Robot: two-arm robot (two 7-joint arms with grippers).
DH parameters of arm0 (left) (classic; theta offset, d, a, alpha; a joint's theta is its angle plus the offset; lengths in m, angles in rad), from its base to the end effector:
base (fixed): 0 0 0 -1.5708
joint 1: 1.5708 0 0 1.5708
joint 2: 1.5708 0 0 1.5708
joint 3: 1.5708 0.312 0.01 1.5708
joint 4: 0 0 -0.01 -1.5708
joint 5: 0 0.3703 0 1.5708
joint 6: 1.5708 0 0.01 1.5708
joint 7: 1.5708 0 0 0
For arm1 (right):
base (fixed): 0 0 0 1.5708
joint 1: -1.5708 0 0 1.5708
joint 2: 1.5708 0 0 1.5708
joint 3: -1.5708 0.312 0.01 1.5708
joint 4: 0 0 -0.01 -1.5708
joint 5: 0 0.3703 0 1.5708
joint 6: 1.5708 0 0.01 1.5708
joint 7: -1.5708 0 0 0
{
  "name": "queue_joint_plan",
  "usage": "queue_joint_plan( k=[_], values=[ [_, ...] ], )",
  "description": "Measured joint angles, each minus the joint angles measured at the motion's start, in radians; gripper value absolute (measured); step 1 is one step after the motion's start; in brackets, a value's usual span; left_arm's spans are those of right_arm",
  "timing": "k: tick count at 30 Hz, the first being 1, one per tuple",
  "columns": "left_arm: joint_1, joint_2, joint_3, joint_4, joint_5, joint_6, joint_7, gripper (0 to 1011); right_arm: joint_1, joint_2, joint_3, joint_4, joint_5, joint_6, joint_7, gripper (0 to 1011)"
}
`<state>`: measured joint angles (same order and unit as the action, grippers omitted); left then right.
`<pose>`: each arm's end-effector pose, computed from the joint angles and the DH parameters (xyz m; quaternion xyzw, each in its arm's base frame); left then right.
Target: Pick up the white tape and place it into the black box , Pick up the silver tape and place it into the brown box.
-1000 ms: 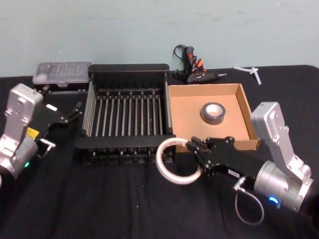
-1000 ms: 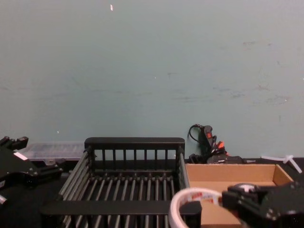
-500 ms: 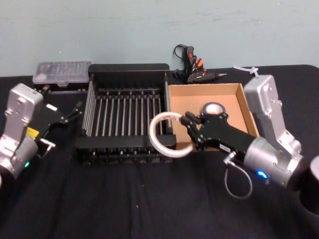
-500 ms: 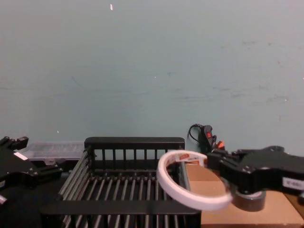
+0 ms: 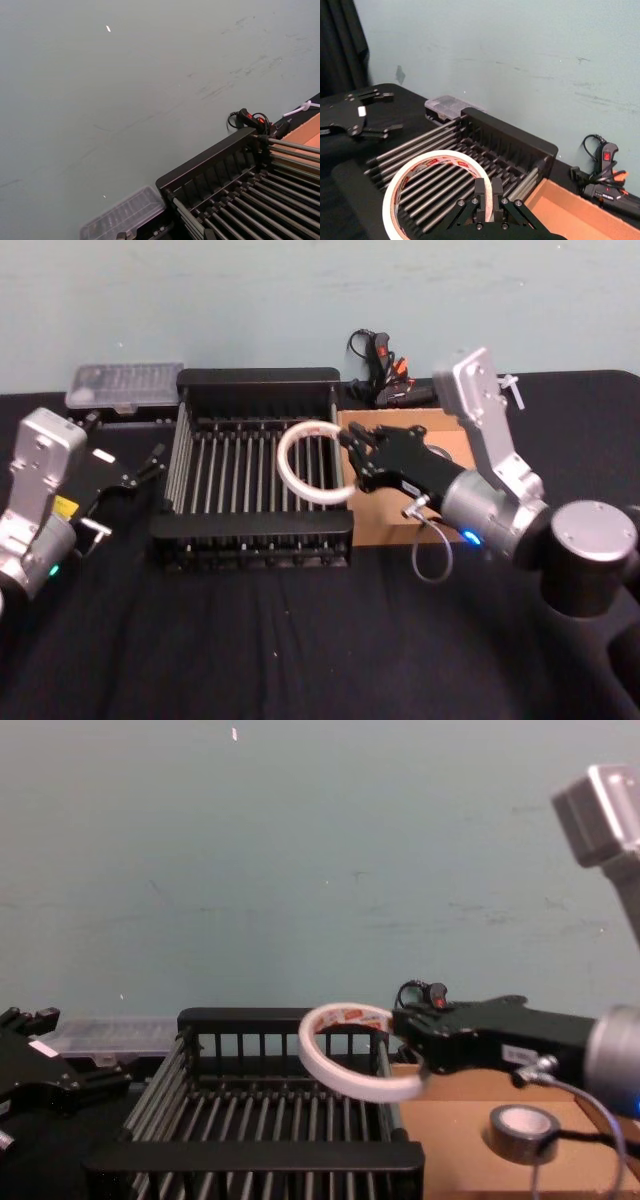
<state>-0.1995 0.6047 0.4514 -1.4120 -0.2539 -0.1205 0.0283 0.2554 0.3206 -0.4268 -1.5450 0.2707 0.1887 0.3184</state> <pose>0.4198 0.0789 -0.3318 0.1415 -0.1325 0.5799 0.7913 0.4359 0.0484 -0.2661 -0.0810 -0.0078 -0.4213 0.9033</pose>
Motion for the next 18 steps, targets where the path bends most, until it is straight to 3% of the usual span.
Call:
queue_joint_plan(
  k=[18],
  values=[
    [0.000, 0.000, 0.000, 0.000, 0.000, 0.000, 0.000, 1001, 0.171, -0.155, -0.021, 0.244, -0.095, -0.011, -0.044, 88]
  ],
)
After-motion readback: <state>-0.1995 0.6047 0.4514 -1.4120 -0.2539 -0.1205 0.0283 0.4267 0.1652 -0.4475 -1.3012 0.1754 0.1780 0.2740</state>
